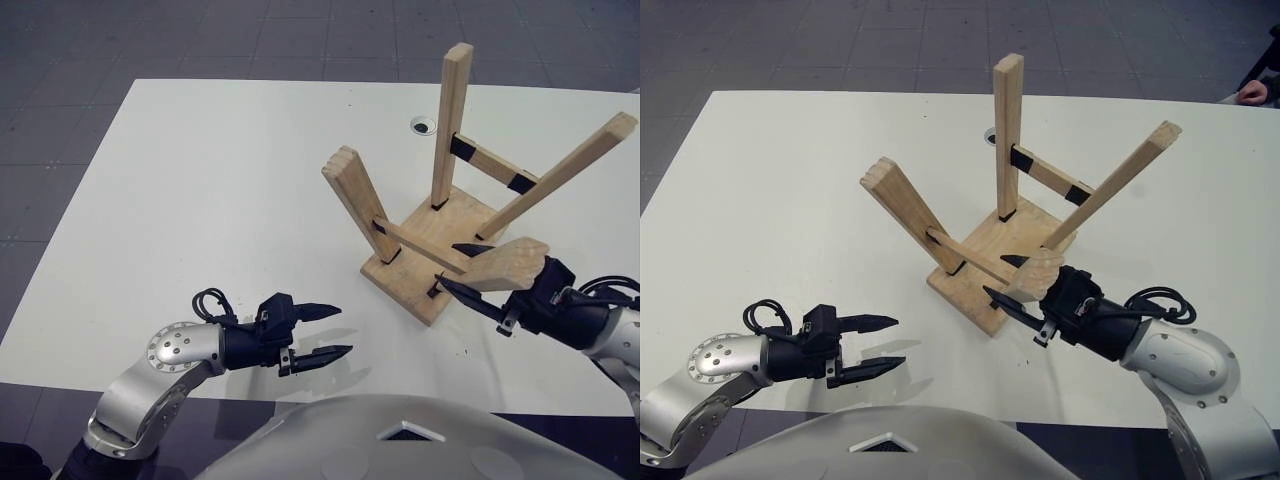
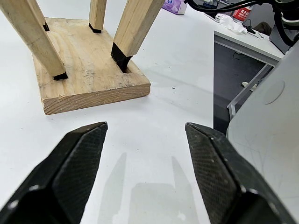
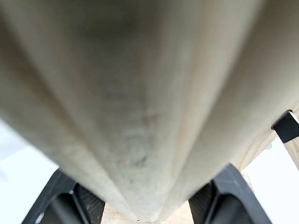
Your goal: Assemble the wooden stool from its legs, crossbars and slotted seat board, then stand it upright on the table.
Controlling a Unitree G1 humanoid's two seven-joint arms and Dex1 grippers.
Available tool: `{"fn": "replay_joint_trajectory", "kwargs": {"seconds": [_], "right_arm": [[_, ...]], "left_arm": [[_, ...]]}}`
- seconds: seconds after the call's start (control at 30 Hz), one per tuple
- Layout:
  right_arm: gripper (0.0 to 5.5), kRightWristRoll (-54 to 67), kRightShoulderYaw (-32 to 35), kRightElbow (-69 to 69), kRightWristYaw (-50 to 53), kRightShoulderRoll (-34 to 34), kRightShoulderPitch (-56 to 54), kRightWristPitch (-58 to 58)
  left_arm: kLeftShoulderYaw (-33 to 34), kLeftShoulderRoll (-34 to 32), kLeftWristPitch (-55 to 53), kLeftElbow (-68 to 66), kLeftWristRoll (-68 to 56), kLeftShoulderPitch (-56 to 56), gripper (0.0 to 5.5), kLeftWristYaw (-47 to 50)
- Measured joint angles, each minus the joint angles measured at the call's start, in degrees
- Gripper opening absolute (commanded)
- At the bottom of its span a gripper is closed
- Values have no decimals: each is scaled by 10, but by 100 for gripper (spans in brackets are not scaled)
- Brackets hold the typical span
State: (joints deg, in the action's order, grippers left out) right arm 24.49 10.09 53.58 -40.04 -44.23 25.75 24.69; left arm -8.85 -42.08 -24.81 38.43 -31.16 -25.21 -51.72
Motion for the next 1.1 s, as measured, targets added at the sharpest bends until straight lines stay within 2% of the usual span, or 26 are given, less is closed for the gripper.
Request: {"fn": "replay_joint_trajectory", "kwargs": {"seconds": [0.4, 0.67, 1.1], "right_arm": [[203, 32, 44, -39, -64, -19, -6, -21], [203, 36, 37, -41, -50, -19, -24, -2], [203, 130, 51, -13, -16, -19, -39, 95]], "left_arm": [[0, 0, 0, 0, 0, 0, 308, 4], [0, 0, 0, 1, 0, -4, 308, 8], [0, 2, 0, 6, -1, -11, 308, 13]]}}
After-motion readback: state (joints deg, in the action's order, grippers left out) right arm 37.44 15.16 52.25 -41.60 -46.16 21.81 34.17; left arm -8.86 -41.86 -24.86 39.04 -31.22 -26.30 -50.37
